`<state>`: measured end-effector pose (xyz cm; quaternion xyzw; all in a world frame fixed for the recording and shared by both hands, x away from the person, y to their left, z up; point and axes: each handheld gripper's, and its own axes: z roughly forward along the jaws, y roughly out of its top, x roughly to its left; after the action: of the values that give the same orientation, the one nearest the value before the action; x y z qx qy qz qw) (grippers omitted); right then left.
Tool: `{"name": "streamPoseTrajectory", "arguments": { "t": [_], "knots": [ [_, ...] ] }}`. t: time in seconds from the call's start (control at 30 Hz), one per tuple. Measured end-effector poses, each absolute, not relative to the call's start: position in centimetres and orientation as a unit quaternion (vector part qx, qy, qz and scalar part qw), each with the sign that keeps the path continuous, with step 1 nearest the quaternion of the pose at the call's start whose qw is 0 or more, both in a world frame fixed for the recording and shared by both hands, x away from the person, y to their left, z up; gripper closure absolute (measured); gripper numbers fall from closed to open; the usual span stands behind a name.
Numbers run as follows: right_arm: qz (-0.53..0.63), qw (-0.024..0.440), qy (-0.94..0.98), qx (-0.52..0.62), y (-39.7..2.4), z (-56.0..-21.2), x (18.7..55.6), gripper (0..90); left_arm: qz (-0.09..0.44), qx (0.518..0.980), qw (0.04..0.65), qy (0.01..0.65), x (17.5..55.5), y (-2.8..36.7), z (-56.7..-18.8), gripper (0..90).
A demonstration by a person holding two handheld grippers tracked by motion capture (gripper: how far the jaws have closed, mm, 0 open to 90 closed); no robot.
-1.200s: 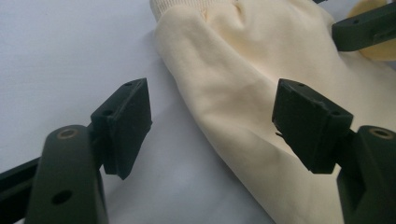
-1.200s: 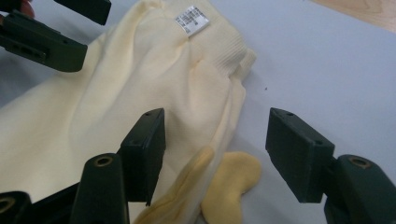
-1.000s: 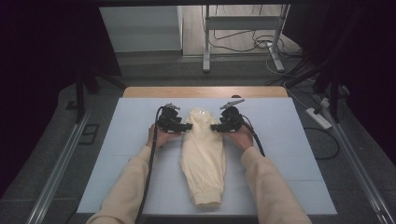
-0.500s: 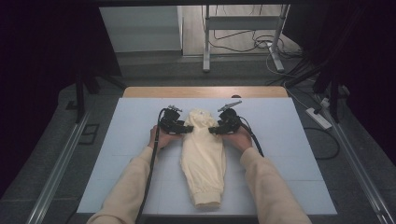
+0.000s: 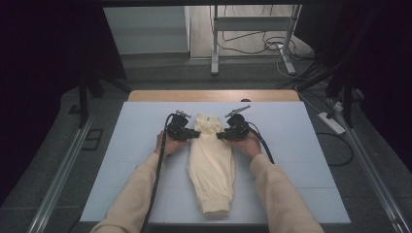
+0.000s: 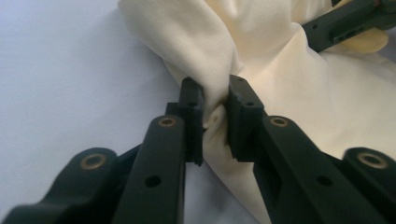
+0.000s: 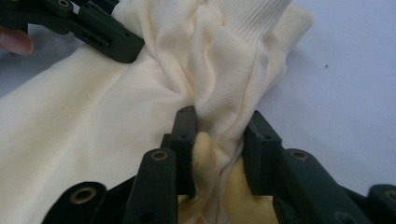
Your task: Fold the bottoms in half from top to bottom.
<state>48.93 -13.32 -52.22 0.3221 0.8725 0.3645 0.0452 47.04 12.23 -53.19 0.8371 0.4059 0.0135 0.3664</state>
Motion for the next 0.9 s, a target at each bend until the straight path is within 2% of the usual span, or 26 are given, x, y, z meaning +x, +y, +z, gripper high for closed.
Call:
{"name": "streamPoseTrajectory", "arguments": {
  "t": [0.3, 0.9],
  "knots": [
    [0.366, 0.053, 0.876, 0.308, -13.6, -51.8, 48.7, 74.6, 0.021, 0.836, 0.378, 0.398, 46.7, 12.4, -52.6, 79.3],
    [0.388, 0.082, 0.87, 0.294, -14.2, -48.9, 48.3, 75.4, 0.06, 0.834, 0.406, 0.369, 45.9, 12.5, -49.4, 79.6]
  ]
}}
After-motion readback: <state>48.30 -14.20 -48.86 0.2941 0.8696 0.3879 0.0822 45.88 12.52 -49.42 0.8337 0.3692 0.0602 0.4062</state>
